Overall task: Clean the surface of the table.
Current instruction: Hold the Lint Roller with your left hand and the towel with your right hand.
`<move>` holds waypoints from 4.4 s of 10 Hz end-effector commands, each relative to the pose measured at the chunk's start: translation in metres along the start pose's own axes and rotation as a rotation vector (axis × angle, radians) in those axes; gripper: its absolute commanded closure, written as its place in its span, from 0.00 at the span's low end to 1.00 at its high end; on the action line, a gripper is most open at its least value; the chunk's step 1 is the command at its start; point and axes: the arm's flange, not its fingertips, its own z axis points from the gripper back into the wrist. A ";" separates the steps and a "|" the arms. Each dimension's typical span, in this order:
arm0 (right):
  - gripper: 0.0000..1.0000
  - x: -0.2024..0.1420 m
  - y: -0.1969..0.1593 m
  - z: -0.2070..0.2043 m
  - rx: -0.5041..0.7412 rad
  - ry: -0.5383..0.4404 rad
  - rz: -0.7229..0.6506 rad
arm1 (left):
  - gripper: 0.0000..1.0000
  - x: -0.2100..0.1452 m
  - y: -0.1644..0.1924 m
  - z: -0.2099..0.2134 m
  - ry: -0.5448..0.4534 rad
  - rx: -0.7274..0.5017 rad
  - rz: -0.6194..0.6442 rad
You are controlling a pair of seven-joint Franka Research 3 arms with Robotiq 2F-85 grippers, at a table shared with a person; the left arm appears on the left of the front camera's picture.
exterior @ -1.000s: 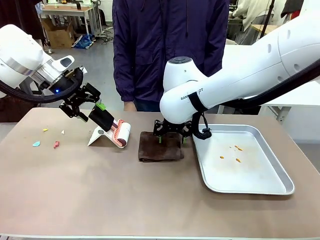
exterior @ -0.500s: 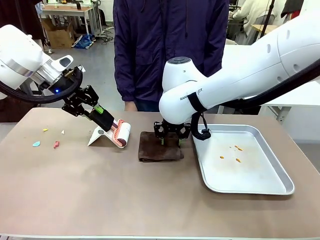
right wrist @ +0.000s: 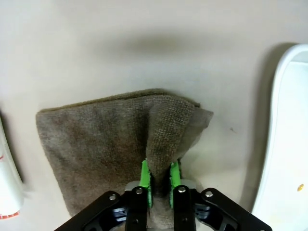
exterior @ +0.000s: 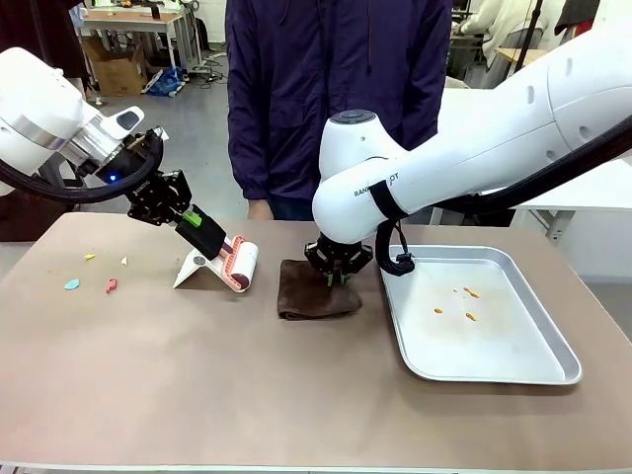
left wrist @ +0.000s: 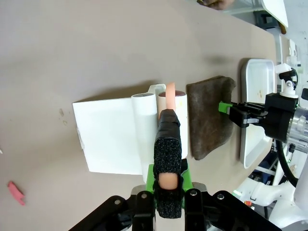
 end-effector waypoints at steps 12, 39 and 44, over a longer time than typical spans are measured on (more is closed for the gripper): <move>1.00 0.015 -0.076 0.032 0.507 0.226 -0.112 | 1.00 -0.036 -0.003 0.041 -0.152 -0.233 -0.034; 0.95 -0.124 -0.543 0.095 1.498 -0.207 -0.794 | 1.00 -0.205 0.308 0.293 -0.222 -0.668 -0.079; 0.95 -0.124 -0.543 0.095 1.498 -0.207 -0.794 | 1.00 -0.205 0.308 0.293 -0.222 -0.668 -0.079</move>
